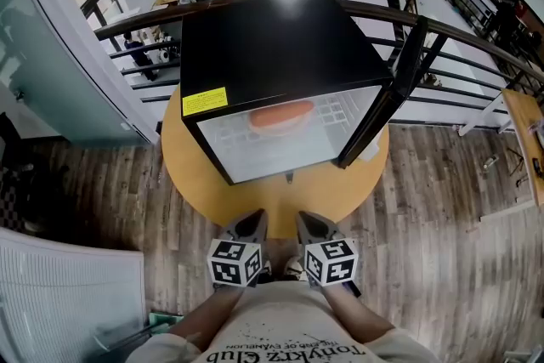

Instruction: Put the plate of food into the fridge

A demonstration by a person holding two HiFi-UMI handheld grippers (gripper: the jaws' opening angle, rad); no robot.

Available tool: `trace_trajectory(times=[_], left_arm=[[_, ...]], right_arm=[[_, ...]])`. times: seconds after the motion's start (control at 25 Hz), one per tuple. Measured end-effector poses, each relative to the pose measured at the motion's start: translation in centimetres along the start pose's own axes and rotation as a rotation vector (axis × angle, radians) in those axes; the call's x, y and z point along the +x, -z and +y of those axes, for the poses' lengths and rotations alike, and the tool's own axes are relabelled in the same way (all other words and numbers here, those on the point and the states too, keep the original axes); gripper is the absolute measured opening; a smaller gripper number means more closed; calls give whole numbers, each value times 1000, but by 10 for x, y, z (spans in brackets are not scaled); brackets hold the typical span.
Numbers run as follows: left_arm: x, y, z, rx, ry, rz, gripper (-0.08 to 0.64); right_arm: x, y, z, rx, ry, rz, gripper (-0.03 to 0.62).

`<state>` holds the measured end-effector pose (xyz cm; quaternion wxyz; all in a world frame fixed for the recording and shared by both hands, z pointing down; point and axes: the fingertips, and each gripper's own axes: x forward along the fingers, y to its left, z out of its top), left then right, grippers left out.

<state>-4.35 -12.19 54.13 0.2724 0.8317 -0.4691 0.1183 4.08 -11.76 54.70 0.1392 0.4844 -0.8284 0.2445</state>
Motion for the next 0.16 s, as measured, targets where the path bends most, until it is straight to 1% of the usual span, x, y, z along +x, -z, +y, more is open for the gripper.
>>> trace_trajectory(times=[0.16], left_arm=[[0, 2, 0, -2, 3, 5, 25]], right_arm=[[0, 1, -1, 4, 1, 2, 26]])
